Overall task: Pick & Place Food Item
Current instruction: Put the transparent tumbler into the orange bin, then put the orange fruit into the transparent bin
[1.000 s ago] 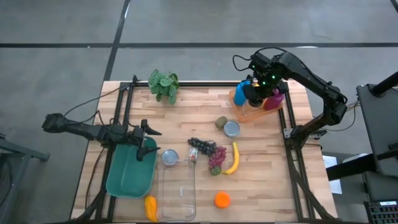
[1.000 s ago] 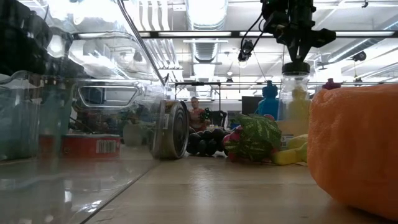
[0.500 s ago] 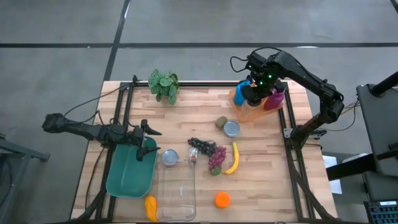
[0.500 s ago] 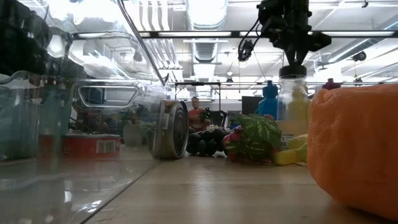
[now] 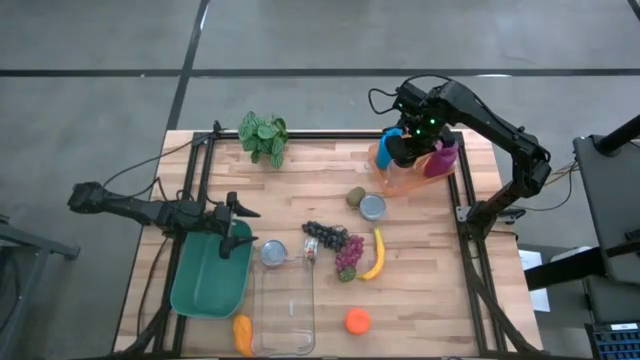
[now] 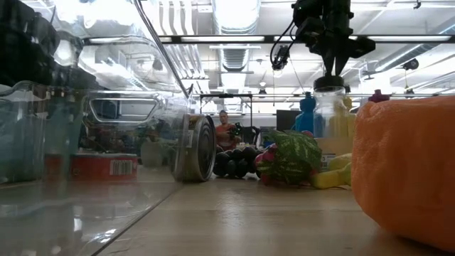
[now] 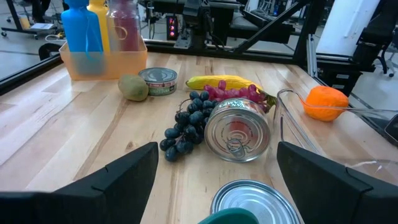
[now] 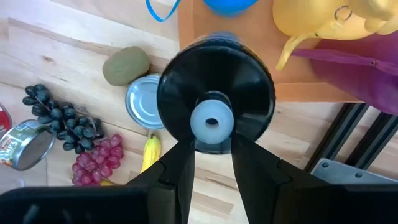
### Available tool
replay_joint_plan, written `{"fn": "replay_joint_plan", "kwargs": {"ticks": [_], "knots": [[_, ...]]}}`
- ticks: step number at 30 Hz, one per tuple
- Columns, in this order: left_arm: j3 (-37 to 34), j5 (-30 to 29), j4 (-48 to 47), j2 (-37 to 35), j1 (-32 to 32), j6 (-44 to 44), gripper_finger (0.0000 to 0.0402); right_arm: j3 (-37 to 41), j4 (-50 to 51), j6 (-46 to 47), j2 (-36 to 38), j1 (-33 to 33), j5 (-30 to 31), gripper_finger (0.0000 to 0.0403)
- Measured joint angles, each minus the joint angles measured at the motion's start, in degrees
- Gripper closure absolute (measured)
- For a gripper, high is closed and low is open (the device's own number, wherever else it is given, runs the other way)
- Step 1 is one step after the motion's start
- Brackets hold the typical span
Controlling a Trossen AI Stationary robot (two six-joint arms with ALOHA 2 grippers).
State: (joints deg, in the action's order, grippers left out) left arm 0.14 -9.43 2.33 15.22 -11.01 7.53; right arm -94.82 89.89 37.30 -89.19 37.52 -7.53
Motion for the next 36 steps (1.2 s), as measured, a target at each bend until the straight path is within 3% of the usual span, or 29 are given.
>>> {"fn": "replay_joint_plan", "kwargs": {"ticks": [23, 30, 36], "knots": [[0.0, 0.0, 0.0, 0.0, 0.0, 0.0, 0.0066, -1.4, 0.1, 0.0, 2.0, -1.8, 0.6, 0.0303], [0.0, 0.0, 0.0, 0.0, 0.0, 0.0, 0.0066, -1.7, 0.1, 2.9, 6.9, -7.0, 5.4, 0.0303], [0.0, 0.0, 0.0, 0.0, 0.0, 0.0, 0.0066, -1.6, -0.3, 6.8, 10.8, -16.3, 11.9, 0.0303]]}}
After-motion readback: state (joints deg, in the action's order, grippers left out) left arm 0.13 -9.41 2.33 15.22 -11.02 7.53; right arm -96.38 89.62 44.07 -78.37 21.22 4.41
